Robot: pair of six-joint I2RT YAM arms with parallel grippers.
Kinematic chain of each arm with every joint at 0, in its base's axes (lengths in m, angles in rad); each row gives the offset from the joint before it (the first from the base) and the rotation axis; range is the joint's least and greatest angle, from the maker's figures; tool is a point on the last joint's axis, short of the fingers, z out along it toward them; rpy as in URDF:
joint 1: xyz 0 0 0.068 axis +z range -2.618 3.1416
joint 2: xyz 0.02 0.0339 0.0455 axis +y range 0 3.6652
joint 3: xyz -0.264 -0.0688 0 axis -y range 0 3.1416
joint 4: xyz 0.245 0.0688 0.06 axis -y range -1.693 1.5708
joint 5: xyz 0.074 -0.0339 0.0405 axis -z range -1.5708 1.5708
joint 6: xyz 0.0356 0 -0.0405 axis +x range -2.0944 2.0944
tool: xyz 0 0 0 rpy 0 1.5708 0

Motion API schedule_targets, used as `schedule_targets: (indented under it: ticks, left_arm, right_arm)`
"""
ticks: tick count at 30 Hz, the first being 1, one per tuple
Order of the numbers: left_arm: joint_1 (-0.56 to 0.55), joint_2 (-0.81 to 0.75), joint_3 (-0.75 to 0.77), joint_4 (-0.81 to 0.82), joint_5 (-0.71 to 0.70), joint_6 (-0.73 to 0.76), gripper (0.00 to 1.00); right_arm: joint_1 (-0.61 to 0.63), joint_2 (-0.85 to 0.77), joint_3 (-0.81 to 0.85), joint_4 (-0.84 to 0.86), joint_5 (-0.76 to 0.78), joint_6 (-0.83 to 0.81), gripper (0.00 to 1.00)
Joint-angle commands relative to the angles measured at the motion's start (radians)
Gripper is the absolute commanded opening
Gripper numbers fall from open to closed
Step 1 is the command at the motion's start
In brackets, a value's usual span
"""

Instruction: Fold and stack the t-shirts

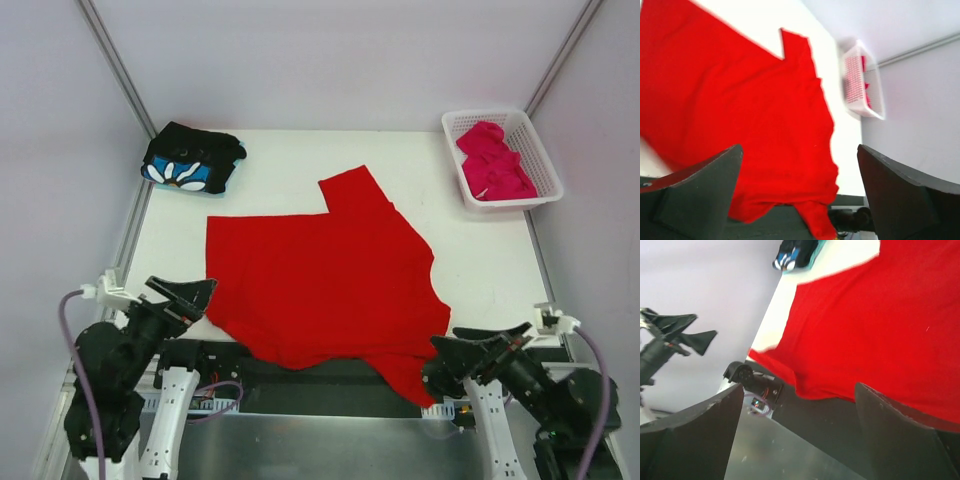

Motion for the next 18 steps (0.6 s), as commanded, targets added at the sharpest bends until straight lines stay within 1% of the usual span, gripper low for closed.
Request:
schedule_targets:
  ticks: [1, 3, 4, 6, 8, 10, 11, 12, 13, 14, 15, 16, 17, 18]
  left_arm:
    - [0.007, 0.103, 0.193, -0.051, 0.005, -0.053, 0.99]
    - [0.008, 0.129, 0.257, -0.034, -0.044, -0.053, 0.99]
    - [0.008, 0.141, 0.271, -0.033, -0.096, -0.053, 0.99]
    - [0.01, 0.186, 0.27, 0.039, -0.086, -0.008, 0.99]
    - [0.008, 0.258, 0.253, 0.058, -0.074, -0.011, 0.99]
    - [0.01, 0.301, 0.152, 0.16, -0.011, -0.016, 0.99]
    - [0.01, 0.336, 0.048, 0.212, 0.068, -0.019, 0.99]
    - [0.01, 0.358, 0.006, 0.315, 0.083, -0.02, 0.99]
    - [0.008, 0.382, -0.025, 0.357, 0.09, 0.002, 0.99]
    - [0.007, 0.457, -0.051, 0.386, 0.098, 0.08, 0.99]
    - [0.002, 0.514, -0.037, 0.377, 0.057, 0.139, 0.99]
    - [-0.005, 0.578, -0.022, 0.342, 0.022, 0.191, 0.99]
    - [-0.016, 0.708, -0.005, 0.334, -0.015, 0.226, 0.99]
    - [-0.042, 0.774, 0.024, 0.331, -0.072, 0.296, 0.99]
  right_arm:
    - [-0.004, 0.12, 0.201, -0.121, 0.158, -0.082, 0.96]
    - [-0.006, 0.166, 0.23, -0.076, 0.162, -0.086, 0.96]
    - [-0.006, 0.175, 0.232, -0.042, 0.156, -0.091, 0.96]
    - [-0.007, 0.204, 0.206, 0.07, 0.141, -0.083, 0.96]
    - [-0.007, 0.246, 0.163, 0.169, 0.098, -0.093, 0.96]
    - [-0.007, 0.327, 0.103, 0.231, 0.002, -0.086, 0.96]
    - [-0.007, 0.353, 0.068, 0.313, -0.038, -0.074, 0.96]
    - [-0.007, 0.402, 0.001, 0.348, -0.064, -0.068, 0.96]
    - [-0.006, 0.428, -0.03, 0.422, -0.081, -0.074, 0.96]
    - [-0.006, 0.469, -0.043, 0.394, -0.071, -0.142, 0.96]
    - [-0.003, 0.609, 0.0, 0.332, 0.022, -0.213, 0.96]
    - [0.002, 0.681, 0.021, 0.242, 0.056, -0.262, 0.96]
    - [0.003, 0.762, 0.044, 0.215, 0.102, -0.346, 0.96]
    - [0.008, 0.817, 0.049, 0.221, 0.153, -0.356, 0.96]
